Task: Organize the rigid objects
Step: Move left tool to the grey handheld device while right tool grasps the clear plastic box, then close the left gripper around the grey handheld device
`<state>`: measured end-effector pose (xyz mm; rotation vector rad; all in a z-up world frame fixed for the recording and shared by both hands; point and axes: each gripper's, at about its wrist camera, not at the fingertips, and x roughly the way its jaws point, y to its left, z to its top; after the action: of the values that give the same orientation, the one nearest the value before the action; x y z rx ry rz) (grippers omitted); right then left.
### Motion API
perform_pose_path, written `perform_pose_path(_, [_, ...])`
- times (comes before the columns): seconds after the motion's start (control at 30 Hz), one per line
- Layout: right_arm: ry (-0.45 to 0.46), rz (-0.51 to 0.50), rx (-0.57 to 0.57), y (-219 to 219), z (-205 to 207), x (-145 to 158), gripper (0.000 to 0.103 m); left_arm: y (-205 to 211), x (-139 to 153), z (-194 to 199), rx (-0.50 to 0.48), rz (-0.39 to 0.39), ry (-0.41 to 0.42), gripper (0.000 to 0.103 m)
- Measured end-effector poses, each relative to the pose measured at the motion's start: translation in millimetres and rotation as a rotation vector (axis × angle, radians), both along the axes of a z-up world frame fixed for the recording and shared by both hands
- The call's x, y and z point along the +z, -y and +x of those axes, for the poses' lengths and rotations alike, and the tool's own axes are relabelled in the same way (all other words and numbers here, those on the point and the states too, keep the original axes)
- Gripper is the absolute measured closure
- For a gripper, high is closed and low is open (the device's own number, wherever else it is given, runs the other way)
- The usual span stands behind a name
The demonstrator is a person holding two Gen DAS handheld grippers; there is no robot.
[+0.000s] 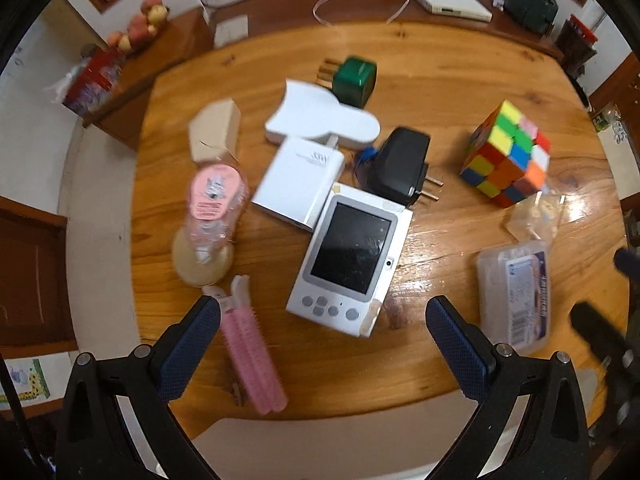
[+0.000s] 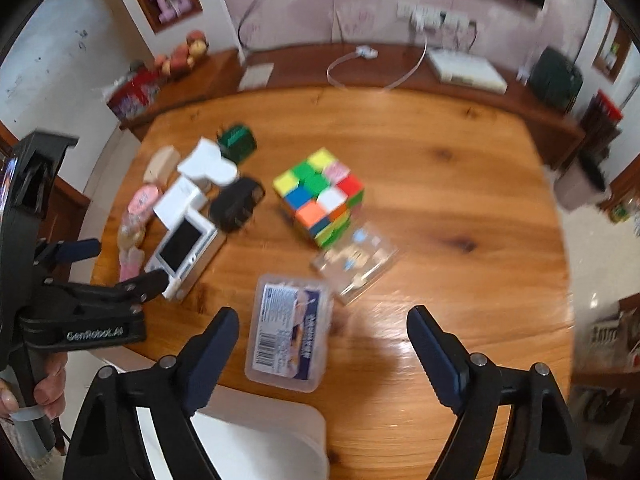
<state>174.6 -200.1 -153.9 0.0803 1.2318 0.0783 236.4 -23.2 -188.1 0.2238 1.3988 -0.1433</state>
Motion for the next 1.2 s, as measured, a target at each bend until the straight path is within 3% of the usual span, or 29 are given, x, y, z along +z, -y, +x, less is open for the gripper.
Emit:
perform_pose_path(0.37, [-0.141, -0.032, 0.027, -31, 17, -38, 0.017, 16, -30, 13, -0.024, -0.002, -0.077, 0.001])
perform_pose_path(0.53, [-0.179, -0.05, 0.018, -33, 22, -50, 0.019, 20, -34, 16, -0.022, -0.018, -0.107, 0.006])
perform_pose_path(0.9, [-0.289, -0.054, 0.01, -36, 26, -82, 0.035, 18, -52, 22, 0.024, -0.02, -0.148, 0.021])
perform_pose_path(1.2, [-0.271, -0.104, 0.037, -52, 21, -89, 0.04, 16, -63, 36, 0.045, -0.033, -0.142, 0.025])
